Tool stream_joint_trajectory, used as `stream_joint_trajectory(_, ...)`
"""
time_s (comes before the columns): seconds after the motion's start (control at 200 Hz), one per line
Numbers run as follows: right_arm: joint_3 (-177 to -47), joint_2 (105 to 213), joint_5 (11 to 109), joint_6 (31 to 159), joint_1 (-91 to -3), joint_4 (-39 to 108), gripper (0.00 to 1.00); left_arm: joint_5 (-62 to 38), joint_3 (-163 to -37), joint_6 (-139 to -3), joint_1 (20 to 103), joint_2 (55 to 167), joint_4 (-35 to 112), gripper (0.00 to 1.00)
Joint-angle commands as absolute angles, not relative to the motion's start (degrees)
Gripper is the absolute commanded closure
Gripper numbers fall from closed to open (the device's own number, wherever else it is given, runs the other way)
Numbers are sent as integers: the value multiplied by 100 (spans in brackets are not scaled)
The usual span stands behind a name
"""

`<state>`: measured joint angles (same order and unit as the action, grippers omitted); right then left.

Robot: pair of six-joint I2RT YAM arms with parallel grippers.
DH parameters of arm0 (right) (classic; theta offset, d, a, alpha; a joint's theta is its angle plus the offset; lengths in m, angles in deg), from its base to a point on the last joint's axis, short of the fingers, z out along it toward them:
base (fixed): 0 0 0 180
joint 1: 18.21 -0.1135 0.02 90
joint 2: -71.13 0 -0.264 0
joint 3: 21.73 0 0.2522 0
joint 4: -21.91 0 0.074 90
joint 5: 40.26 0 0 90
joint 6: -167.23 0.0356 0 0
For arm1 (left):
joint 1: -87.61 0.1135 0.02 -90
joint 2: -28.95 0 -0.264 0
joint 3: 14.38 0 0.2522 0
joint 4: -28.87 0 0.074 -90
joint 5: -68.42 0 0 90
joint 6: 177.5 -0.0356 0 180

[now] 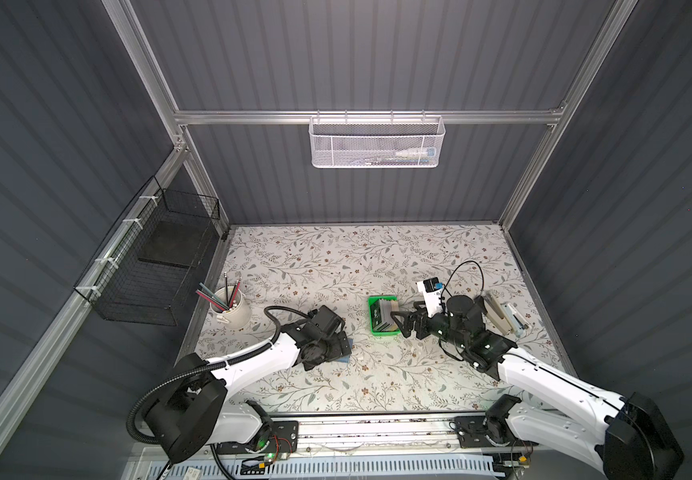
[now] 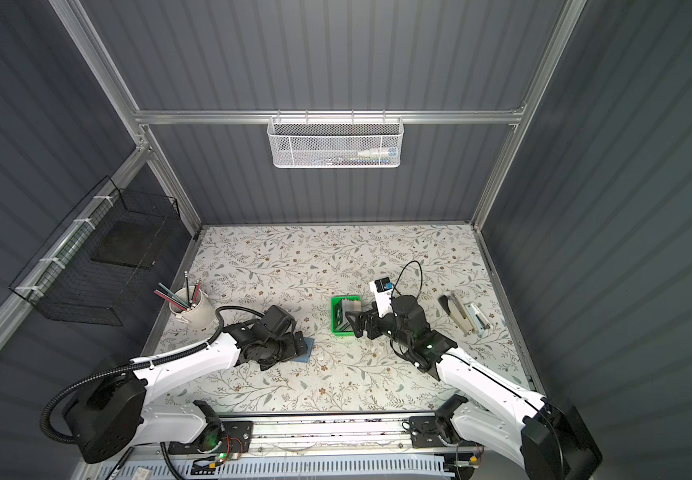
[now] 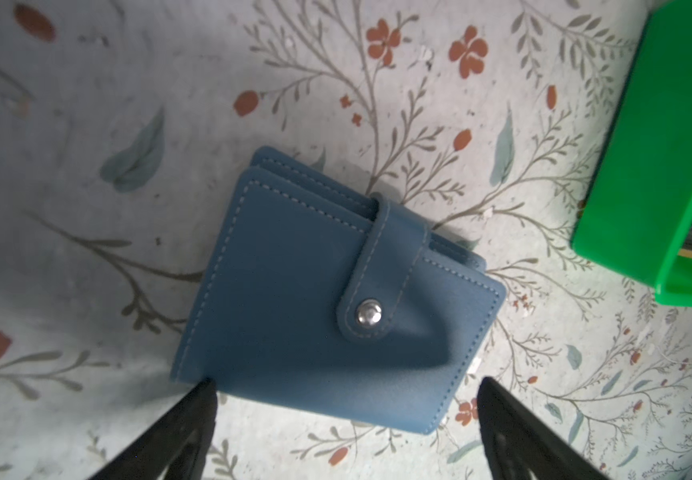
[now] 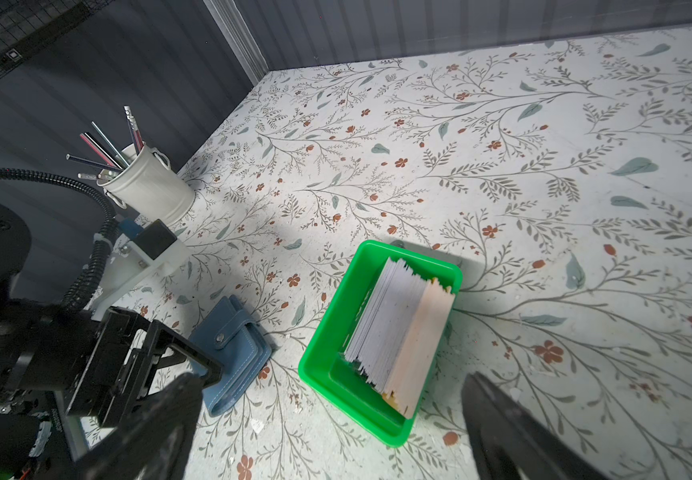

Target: Put the credit cards into the card holder

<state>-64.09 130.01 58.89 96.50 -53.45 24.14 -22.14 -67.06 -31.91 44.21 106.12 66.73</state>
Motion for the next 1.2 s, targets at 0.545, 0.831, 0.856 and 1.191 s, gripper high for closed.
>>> stream_joint_trajectory(0.545, -6449, 12968, 5810, 9640, -5365, 2468, 1, -2028, -7059, -3673, 5028, 11149, 6666, 0)
stream_joint_trajectory(0.831, -6441, 12946, 5790, 9621, -5368, 2495, 1, -1697, -7466, -3982, 5193, 11685, 6500, 1)
stream_joint_trajectory(0.856, -6450, 12941, 5783, 9623, -5371, 2495, 1, -1657, -7486, -4006, 5193, 11735, 6484, 1)
stream_joint_trajectory(1.191, -6451, 12914, 5778, 9626, -5368, 2521, 1, -1661, -7517, -4295, 4974, 11845, 6835, 6)
